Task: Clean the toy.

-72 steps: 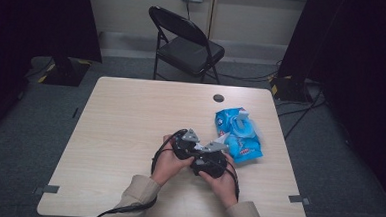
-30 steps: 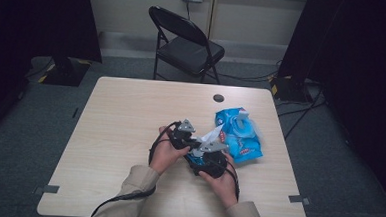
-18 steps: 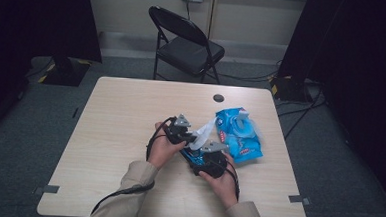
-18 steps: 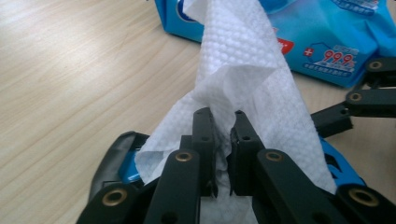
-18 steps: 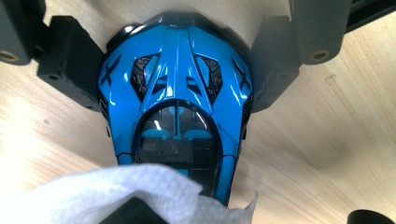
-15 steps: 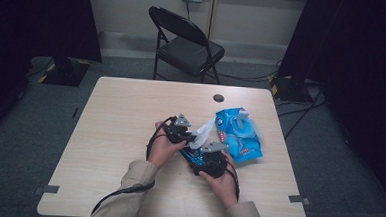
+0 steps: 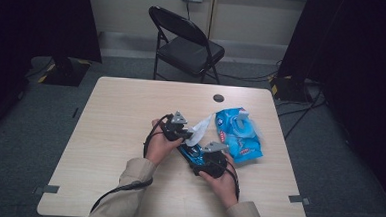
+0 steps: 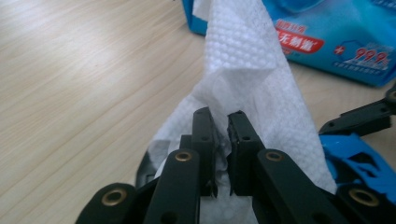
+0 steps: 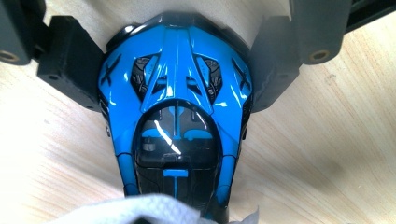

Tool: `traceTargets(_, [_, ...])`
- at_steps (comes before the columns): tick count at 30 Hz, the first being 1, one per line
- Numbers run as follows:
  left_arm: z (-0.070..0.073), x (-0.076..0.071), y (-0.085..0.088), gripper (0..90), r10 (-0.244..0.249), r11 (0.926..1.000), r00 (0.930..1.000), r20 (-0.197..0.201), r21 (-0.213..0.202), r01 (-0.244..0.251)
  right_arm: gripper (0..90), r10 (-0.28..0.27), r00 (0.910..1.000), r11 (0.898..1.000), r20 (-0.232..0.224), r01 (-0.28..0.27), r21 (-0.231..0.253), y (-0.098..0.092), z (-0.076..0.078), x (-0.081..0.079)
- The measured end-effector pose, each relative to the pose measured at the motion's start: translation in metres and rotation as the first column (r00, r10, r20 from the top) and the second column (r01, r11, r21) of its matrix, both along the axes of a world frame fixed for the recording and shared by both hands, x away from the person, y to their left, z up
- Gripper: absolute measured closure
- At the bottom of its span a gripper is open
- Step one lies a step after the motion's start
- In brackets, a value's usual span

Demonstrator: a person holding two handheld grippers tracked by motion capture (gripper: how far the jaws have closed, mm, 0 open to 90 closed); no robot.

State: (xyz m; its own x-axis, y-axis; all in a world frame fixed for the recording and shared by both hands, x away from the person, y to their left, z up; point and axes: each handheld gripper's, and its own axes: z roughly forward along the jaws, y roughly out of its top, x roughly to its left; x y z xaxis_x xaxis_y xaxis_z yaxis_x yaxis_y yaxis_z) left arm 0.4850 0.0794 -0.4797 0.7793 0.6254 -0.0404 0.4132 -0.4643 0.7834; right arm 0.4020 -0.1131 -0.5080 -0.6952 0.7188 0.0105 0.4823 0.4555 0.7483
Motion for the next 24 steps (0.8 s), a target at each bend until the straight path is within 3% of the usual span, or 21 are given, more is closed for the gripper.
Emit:
traceTargets(4, [-0.002, 0.001, 0.005, 83.2, 0.015, 0.9998, 0.9999, -0.005, -0.014, -0.015, 26.0, 0.0, 1.0, 1.0, 0.0, 0.0, 0.0, 0.0, 0.0, 0.0])
traceTargets(14, [-0.001, 0.0, 0.008, 83.3, 0.019, 0.9997, 0.9997, 0.016, 0.015, -0.02, 26.0, 0.001, 1.0, 1.0, 0.0, -0.001, 0.0, 0.0, 0.0, 0.0])
traceTargets(18, [-0.001, 0.0, 0.009, 83.4, 0.026, 0.9996, 0.9996, 0.01, 0.006, -0.026, 26.0, 0.003, 1.0, 1.0, 0.0, -0.003, 0.0, 0.0, 0.0, 0.0])
traceTargets(20, [0.001, 0.0, 0.01, 83.5, 0.023, 0.9992, 0.9994, 0.027, 0.031, -0.024, 26.0, 0.002, 1.0, 1.0, -0.001, -0.002, 0.0, 0.0, 0.0, 0.0])
traceTargets(24, [0.003, -0.002, 0.014, 83.5, 0.038, 0.999, 0.999, 0.025, 0.021, -0.038, 26.0, 0.003, 1.0, 1.0, -0.001, -0.003, 0.0, 0.0, 0.0, 0.0])
